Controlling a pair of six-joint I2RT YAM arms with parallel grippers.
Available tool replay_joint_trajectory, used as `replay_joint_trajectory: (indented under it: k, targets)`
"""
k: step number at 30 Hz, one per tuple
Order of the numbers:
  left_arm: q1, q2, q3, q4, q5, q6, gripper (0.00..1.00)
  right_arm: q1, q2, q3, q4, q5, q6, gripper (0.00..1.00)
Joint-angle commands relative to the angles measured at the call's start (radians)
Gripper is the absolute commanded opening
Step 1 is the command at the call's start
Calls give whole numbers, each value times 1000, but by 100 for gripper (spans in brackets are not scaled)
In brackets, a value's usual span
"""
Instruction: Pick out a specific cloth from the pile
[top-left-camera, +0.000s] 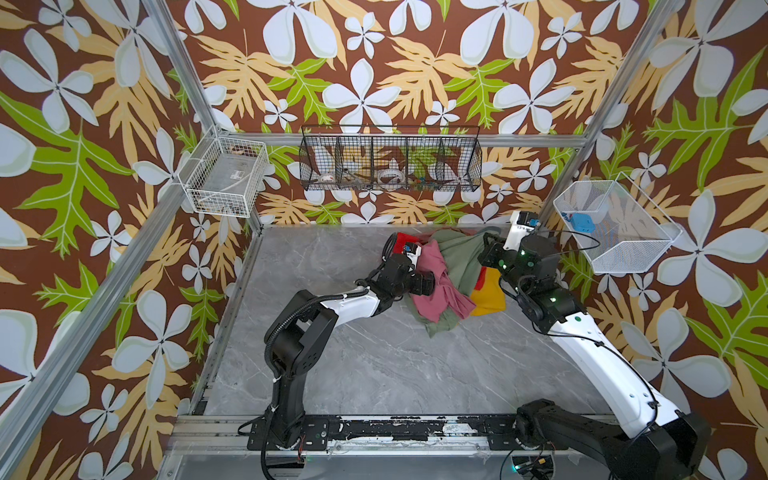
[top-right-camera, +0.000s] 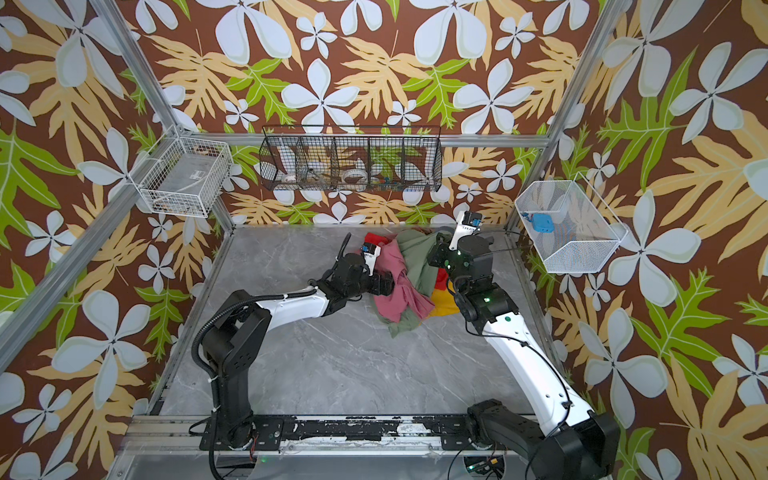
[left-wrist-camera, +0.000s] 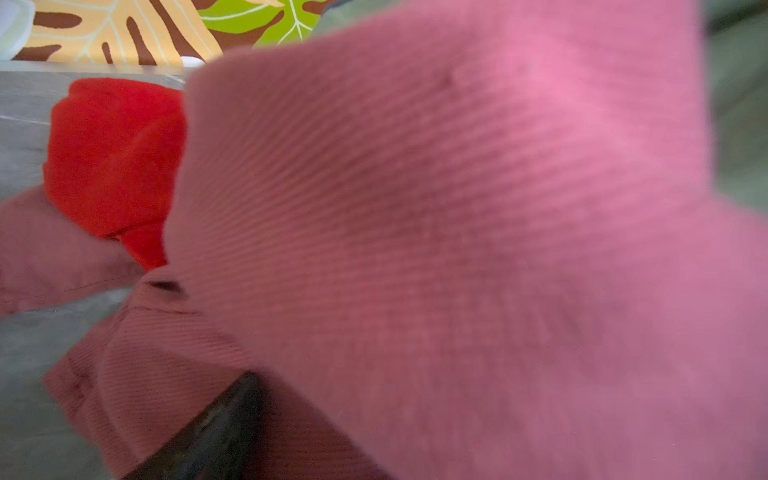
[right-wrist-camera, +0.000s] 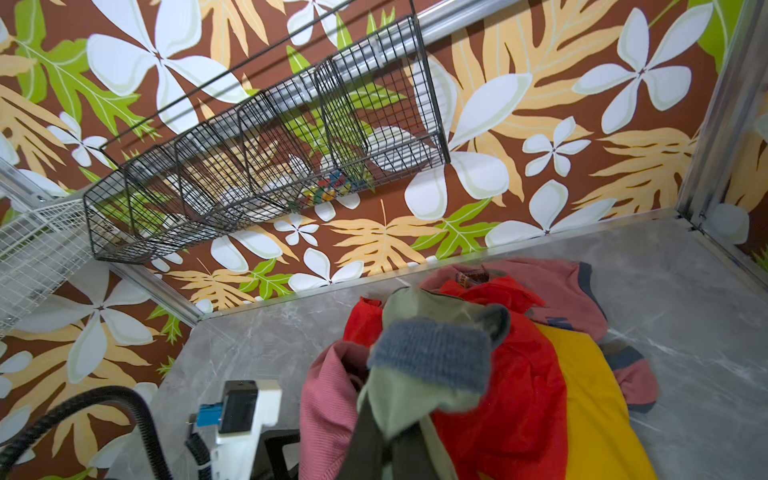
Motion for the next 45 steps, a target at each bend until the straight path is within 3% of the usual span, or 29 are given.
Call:
replay_joint_trajectory:
  k: [1,10,18,24,29,32,35,38,40,43,45]
  targets:
    - [0,26,42,-46,-38,-12,95,1,-19,17,70,9,30,0]
    - [1,115,188,-151,-38,-7,95,1,-72,87,67,34,24,0]
    - [1,174,277,-243,-52,-6,94,1,-16,274,-60,85,-49,0]
    - [1,211,338,-306,-58,-4,94,1,14,352,-61,78,-61,0]
    - [1,224,354,-331,-72,-4,94,1,32,413,-63,52,-60,0]
    - [1,171,288,-270,-64,1,95,1,42,434,-93,65,-79,0]
    - [3,108,230,-215,-85,-6,96,1,68,400,-175,57,-74,0]
    - [7,100,260,-278,-93,19,96,0,67,247,-192,48,-27,0]
    - [7,95,264,-301,-101,31,96,1,60,150,-178,68,7,24]
    - [7,77,236,-288,-116,31,96,1,83,52,-184,93,16,73]
    - [7,70,227,-283,-118,30,96,1,101,-3,-173,100,4,79]
